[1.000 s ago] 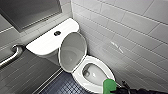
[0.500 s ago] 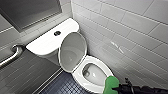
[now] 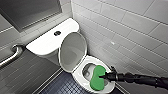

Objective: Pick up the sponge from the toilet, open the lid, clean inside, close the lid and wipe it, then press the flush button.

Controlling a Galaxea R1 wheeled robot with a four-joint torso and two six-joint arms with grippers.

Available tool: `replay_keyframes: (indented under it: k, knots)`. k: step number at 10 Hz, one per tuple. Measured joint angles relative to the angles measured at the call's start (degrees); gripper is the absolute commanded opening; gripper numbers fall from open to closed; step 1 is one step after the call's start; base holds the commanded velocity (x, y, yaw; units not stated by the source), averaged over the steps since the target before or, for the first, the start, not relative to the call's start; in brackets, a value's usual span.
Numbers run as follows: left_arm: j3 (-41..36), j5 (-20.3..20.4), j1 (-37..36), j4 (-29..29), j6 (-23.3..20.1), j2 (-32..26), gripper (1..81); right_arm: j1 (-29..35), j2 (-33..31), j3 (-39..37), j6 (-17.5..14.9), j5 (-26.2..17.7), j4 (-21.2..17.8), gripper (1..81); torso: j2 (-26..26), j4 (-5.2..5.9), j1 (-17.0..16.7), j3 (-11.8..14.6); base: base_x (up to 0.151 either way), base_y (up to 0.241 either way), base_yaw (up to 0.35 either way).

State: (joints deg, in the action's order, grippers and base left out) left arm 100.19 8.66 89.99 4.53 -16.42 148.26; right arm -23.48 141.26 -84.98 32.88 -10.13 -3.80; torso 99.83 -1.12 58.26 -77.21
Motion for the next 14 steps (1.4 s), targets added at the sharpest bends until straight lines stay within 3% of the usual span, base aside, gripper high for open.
replay_keyframes:
  k: [8,11,14]
  knots:
    - [0.3,-0.01,0.02,0.0,0.0,-0.02,81.1,3.17,27.06,-27.22,0.89,-3.45,0.23,1.0,0.0,0.0,0.0,0.0,0.0,0.0,0.0]
    - [0.38,-0.06,0.04,0.0,0.0,0.0,81.1,2.86,32.46,-32.96,1.07,-4.78,0.69,1.0,0.0,0.0,0.0,0.0,0.0,0.0,0.0]
    - [0.38,-0.04,0.04,0.0,0.0,0.0,81.1,-0.2,31.89,-32.2,1.07,-4.36,3.17,1.0,0.0,0.0,0.0,0.0,0.0,0.0,0.0]
